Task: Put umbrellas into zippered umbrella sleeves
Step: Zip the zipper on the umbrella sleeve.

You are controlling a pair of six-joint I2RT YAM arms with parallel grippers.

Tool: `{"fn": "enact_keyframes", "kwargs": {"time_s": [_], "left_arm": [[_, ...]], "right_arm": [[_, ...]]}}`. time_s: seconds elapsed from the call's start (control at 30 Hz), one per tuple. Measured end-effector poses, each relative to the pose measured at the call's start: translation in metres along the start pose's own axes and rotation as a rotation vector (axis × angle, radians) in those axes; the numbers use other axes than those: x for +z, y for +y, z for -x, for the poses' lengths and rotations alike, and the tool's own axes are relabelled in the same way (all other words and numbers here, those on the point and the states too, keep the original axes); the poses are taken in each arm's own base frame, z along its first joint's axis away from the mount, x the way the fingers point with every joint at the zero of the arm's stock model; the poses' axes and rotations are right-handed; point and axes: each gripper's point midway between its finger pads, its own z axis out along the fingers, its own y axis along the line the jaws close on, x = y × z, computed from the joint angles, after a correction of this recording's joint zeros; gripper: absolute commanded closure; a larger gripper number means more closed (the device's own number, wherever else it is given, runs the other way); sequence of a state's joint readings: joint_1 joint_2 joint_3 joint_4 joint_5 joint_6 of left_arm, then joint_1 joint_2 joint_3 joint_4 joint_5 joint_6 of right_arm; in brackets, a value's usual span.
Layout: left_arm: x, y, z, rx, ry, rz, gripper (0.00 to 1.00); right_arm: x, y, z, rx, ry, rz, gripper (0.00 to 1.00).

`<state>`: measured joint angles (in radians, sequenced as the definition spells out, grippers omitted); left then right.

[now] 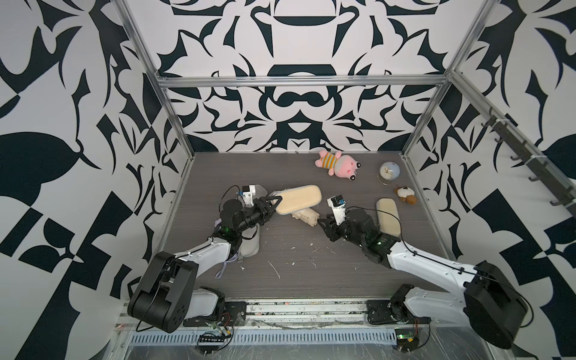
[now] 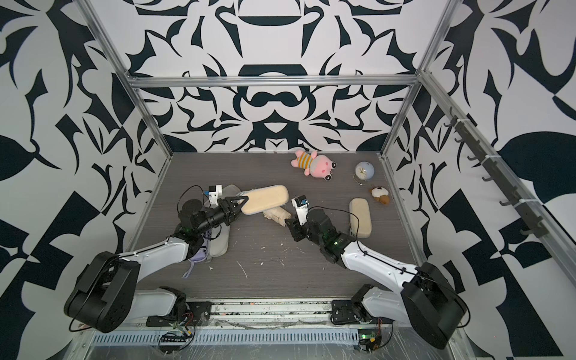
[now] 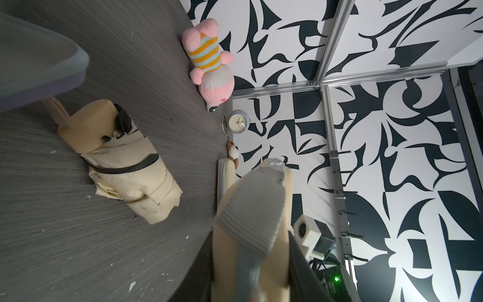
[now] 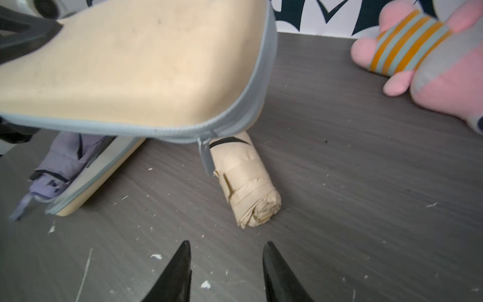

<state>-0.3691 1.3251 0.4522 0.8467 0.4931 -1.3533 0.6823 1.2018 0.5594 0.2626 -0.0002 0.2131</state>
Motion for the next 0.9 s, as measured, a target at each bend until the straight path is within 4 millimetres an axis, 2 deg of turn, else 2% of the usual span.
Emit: {"fn": "enact_keyframes", "kwargs": {"time_s": [0.2, 0.3, 0.57, 0.73, 0.83, 0.9], "left_arm": [[0.002, 0.004, -0.003, -0.004, -0.003, 0.020, 1.00], [0.003, 0.004, -0.005, -0.001, 0.000, 0.020, 1.00], [0.004, 0.005, -0.003, -0.002, -0.018, 0.026, 1.00], [0.004, 0.005, -0.002, -0.006, -0.027, 0.027, 1.00], [0.004, 0.005, -0.001, -0.011, -0.030, 0.028, 1.00], [0.004, 0.005, -0.001, -0.014, -0.033, 0.027, 1.00]], "right_arm": [[0.011, 0.004, 0.026, -0.083, -0.047, -0.022, 0.59], [0.017, 0.008, 0.038, -0.112, -0.066, -0.024, 0.64], [0.033, 0.005, 0.034, -0.169, -0.048, -0.073, 0.81], [0.035, 0.010, 0.036, -0.217, -0.051, -0.088, 1.00], [0.035, 0.012, 0.036, -0.232, -0.053, -0.101, 1.00], [0.034, 0.020, 0.036, -0.256, -0.050, -0.094, 1.00]]}}
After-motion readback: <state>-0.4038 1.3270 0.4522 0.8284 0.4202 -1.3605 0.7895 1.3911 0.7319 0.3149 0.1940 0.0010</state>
